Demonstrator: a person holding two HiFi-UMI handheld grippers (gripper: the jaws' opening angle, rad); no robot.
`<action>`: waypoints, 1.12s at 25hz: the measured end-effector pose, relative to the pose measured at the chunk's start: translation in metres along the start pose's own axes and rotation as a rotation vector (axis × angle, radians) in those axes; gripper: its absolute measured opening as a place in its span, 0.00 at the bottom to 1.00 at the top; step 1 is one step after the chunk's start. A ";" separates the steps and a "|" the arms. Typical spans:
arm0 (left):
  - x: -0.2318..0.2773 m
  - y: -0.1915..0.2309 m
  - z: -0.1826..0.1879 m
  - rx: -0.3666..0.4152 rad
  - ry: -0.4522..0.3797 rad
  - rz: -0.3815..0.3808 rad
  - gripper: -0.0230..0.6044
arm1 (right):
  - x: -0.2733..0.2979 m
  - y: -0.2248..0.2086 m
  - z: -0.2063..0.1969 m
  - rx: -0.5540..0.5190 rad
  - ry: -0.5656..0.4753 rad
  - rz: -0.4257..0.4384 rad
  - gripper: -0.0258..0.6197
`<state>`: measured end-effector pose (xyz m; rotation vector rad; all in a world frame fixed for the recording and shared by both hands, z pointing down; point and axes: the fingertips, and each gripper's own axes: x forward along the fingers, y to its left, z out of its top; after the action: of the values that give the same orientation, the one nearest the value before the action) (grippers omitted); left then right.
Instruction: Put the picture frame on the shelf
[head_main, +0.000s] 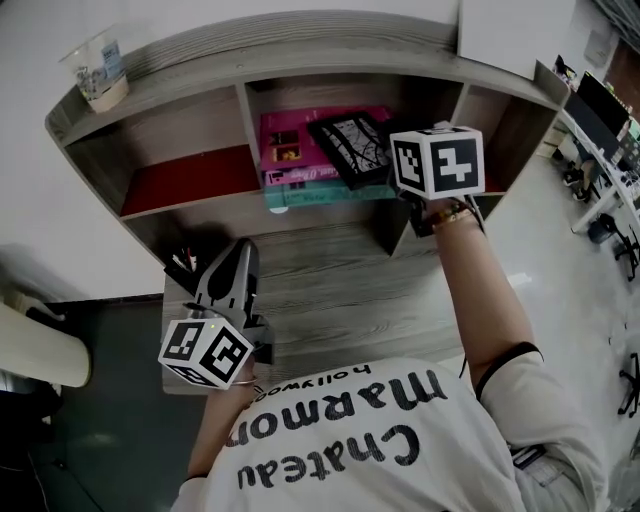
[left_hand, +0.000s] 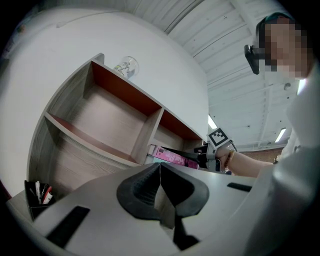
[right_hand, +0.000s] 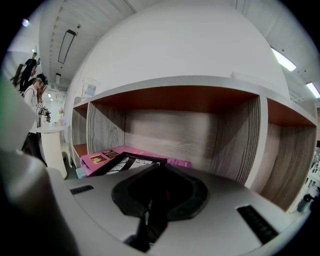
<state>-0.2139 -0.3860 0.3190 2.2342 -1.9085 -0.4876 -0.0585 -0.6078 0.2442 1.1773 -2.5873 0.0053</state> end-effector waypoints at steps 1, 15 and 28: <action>0.000 -0.002 0.000 0.006 0.002 -0.002 0.07 | 0.000 -0.001 0.000 0.005 -0.003 -0.001 0.11; -0.002 -0.024 0.011 0.074 0.030 -0.020 0.06 | -0.012 -0.007 0.009 0.095 -0.117 0.011 0.10; -0.015 -0.052 0.002 0.097 0.069 -0.086 0.06 | -0.078 0.011 0.021 0.157 -0.325 0.118 0.05</action>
<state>-0.1688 -0.3623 0.3022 2.3692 -1.8463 -0.3313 -0.0237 -0.5454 0.2039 1.1580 -2.9866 0.0469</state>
